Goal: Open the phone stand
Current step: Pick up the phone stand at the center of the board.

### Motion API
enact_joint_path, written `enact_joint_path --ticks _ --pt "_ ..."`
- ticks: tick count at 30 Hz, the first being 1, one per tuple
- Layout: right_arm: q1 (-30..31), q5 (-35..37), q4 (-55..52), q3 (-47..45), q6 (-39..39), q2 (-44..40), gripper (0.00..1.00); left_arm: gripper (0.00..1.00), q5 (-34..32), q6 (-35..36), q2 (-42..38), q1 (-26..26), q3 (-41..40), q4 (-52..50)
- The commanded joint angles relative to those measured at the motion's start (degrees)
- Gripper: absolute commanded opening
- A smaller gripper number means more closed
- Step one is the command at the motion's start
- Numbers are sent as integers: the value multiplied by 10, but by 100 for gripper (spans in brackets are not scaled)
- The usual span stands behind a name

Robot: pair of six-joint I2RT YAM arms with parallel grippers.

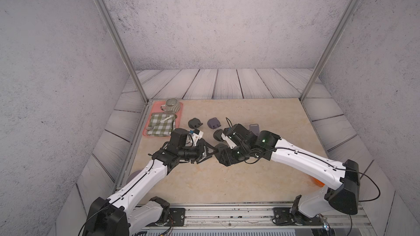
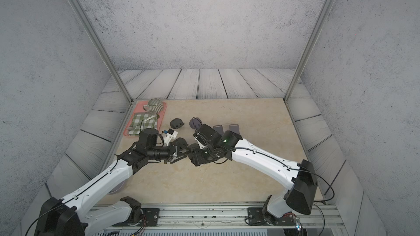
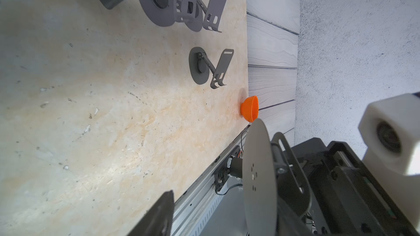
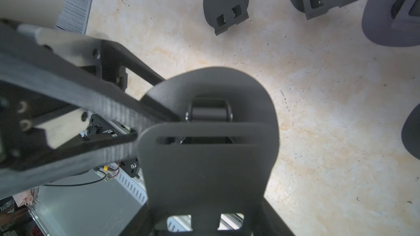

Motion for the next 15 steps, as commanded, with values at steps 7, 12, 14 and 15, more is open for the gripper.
enact_joint_path --ticks 7,12,14,15 --pt "10 0 19 36 -15 7 54 23 14 -32 9 -5 -13 57" --pt "10 -3 17 41 -18 18 54 0 14 -13 6 -5 -11 33" --pt "10 -3 12 41 -20 20 54 0 9 7 3 -5 -5 5" --pt "10 -2 9 41 -21 20 54 0 3 22 1 -5 1 -15"
